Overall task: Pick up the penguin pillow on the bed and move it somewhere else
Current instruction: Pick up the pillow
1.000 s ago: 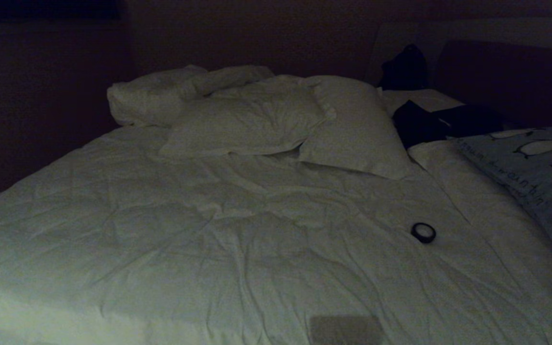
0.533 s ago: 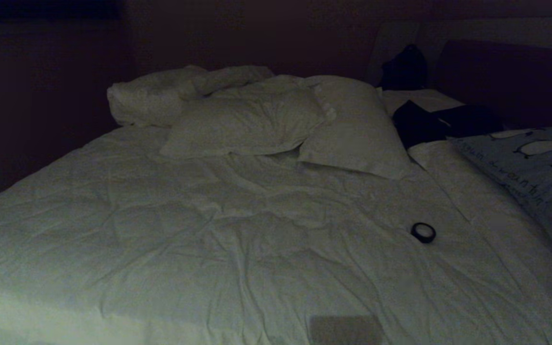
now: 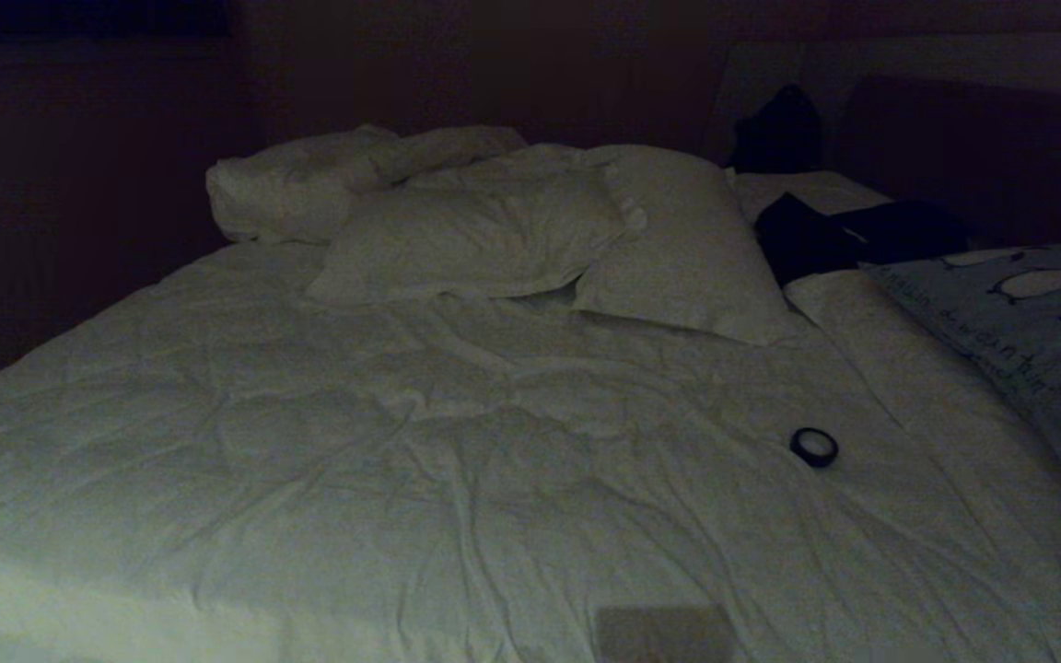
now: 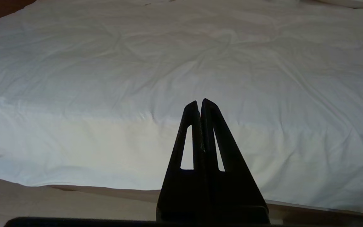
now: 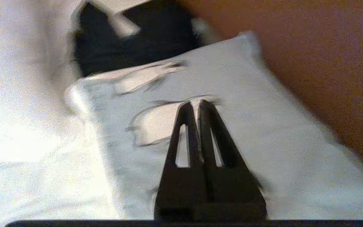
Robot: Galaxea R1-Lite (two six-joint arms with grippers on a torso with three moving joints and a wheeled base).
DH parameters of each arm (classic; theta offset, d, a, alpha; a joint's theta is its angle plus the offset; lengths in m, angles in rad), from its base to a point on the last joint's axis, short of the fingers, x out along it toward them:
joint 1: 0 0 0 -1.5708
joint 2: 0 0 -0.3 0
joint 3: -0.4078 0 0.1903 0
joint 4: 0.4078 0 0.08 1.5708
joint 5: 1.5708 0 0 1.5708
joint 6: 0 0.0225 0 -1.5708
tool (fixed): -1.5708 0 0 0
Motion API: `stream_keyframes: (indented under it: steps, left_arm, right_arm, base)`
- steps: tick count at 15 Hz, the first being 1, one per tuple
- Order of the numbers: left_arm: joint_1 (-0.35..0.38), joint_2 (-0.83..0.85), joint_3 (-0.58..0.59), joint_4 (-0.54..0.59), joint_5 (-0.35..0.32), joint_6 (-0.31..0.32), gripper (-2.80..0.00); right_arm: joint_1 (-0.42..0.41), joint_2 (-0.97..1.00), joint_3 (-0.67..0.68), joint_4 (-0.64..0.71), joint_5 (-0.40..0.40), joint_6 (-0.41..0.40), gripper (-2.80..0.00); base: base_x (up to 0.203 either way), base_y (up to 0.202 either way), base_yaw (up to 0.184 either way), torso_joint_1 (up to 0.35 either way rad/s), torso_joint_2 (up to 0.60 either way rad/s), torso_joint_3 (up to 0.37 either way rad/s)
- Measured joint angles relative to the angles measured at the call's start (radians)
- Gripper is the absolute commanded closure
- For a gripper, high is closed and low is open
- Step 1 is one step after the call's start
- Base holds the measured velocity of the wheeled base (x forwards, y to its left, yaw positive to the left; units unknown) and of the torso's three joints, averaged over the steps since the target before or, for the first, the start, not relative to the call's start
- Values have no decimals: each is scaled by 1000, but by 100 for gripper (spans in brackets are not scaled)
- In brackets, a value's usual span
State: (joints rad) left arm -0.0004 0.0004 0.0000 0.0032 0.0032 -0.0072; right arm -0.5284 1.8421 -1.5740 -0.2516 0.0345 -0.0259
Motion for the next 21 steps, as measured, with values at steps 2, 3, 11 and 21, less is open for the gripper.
stream_keyframes:
  steps: [2,3,11,21]
  left_arm:
    - [0,0,0,0,0,0,0]
    - [0,0,0,0,0,0,0]
    - [0,0,0,0,0,0,0]
    - [0,0,0,0,0,0,0]
  right_arm:
    - [68,-7,-3,28,-1,32,0]
    - [108,-19,-4,46,2,55,0]
    - [283,-192,-13,303,140,244,0]
    - [421,-477,5,655,440,315,0]
  base:
    - [0,0,0,0,0,0]
    - [0,0,0,0,0,0]
    - [0,0,0,0,0,0]
    - [0,0,0,0,0,0]
